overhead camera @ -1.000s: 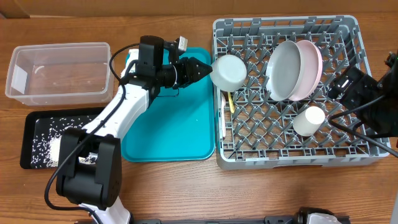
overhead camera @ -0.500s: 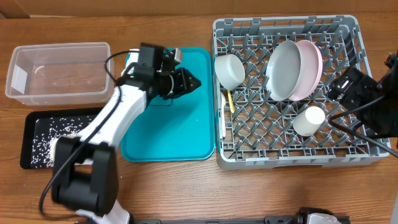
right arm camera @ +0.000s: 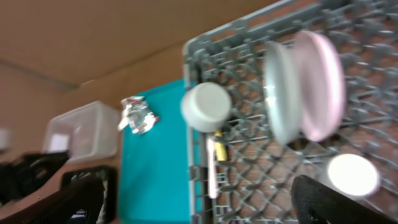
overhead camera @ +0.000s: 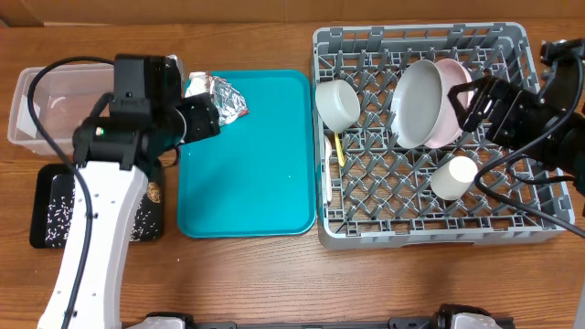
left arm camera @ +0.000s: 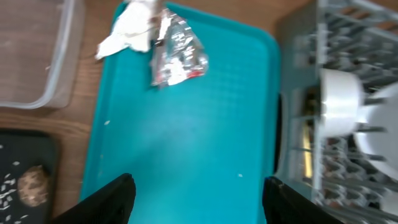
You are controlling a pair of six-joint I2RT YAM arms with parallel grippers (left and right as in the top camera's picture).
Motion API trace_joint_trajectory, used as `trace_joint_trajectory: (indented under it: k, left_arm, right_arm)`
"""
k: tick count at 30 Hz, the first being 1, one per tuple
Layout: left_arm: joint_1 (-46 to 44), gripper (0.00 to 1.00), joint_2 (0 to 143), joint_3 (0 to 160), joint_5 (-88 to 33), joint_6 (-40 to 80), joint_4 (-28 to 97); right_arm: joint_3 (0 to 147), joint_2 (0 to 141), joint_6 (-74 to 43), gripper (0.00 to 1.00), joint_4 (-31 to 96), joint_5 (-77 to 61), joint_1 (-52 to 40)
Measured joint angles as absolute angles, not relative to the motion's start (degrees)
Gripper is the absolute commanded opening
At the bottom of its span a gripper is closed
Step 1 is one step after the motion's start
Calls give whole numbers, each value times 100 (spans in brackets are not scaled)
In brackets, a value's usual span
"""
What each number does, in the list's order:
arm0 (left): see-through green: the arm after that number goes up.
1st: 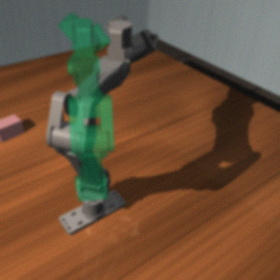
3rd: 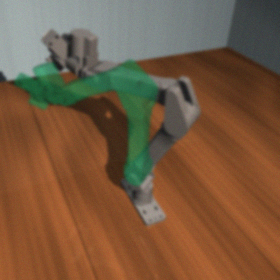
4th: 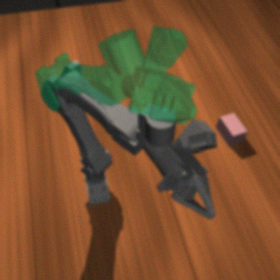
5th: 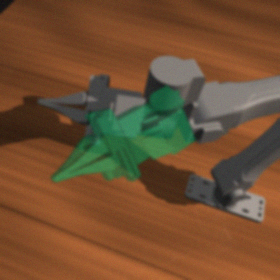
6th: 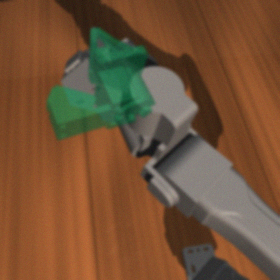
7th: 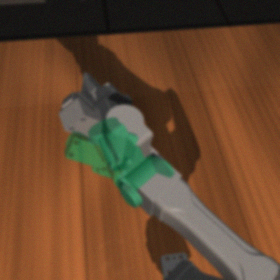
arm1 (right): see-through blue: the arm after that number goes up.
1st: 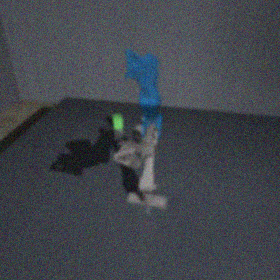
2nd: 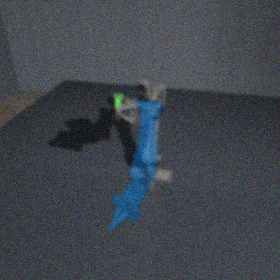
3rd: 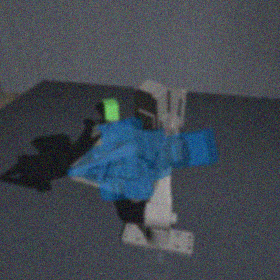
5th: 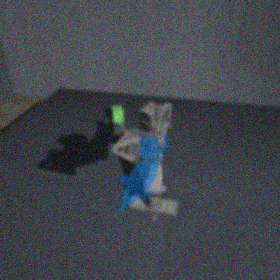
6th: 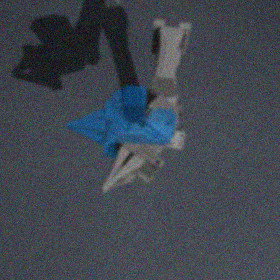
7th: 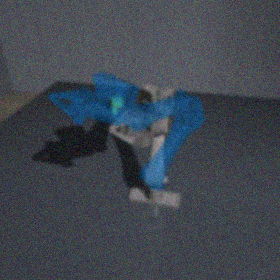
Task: Sort waste into correct bins and load items into the dishwasher rack
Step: 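Open the left gripper, release the bowl, and withdraw toward the teal tray, then grasp the crumpled foil and tissue on the teal tray with the left gripper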
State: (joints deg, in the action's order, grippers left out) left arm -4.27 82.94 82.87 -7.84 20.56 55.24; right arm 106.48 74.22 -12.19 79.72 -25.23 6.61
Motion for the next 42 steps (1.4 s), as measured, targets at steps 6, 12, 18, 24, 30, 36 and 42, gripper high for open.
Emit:
trace_joint_trajectory:
  k: [6, 12, 18, 24, 30, 36, 42]
  left_arm:
    - [-414, 75, 9063, 8287, -764, 1667, 4829]
    - [-414, 74, 10429, 8287, -760, 1476, 3776]
    - [-414, 79, 11260, 8276, -486, 1393, 2862]
    - [-414, 37, 11714, 8278, -355, 1295, 2204]
    - [-414, 4, 12025, 8287, -530, 1319, 2333]
    - [-414, 4, 11544, 8820, -834, 1313, 4007]
    - [-217, 4, 9977, 9677, -10, 1302, 5105]
  right_arm:
    - [10648, 7776, -1022, 100, 8025, -2926, 541]
    - [10648, 8108, -993, 100, 8147, -2921, 541]
    - [10648, 8333, -978, 100, 8309, -2917, 543]
    - [10648, 8462, -974, 100, 8361, -2917, 543]
    - [10648, 8482, -958, 100, 8602, -2757, 543]
    - [10648, 8482, -945, 100, 8838, -2628, 543]
    - [10648, 8482, -939, 100, 8938, -2591, 543]
